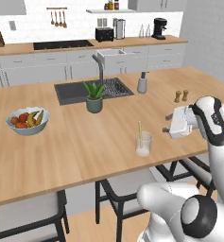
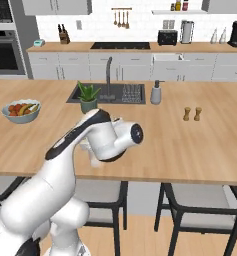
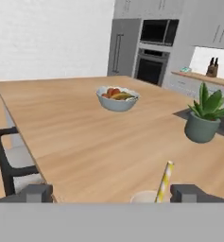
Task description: Take a straw from the drawer in front and place it inside the glass cup on the dining counter.
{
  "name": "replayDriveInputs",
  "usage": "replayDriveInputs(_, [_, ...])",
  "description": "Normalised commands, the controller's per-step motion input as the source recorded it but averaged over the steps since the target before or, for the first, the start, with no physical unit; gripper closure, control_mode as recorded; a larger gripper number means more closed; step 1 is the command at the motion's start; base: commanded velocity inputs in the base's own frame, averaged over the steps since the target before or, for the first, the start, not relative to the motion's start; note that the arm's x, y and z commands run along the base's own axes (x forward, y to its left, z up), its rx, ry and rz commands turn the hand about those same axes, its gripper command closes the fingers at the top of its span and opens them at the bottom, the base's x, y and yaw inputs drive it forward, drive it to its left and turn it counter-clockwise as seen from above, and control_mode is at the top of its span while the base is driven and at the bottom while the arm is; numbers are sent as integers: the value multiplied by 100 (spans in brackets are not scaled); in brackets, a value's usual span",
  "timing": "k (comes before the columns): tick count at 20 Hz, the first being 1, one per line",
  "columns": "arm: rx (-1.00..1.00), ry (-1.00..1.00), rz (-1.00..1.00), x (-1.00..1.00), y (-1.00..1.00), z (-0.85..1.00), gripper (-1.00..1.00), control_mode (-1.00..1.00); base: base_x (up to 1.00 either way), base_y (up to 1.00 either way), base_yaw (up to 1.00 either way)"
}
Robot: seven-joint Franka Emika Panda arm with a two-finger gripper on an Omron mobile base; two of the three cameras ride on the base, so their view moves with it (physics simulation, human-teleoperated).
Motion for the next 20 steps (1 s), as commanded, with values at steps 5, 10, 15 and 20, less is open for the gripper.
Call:
replayDriveInputs(5, [-36,29,-12,-25,18,2,-100,-100,0,0,0])
replayDriveInputs(10, [-33,35,-14,-7,0,0,-100,-100,0,0,0])
replayDriveInputs(15, [-24,30,-14,-10,-17,-20,-100,-100,0,0,0])
replayDriveInputs(20, [-7,25,-12,-9,-44,-50,-100,-100,0,0,0])
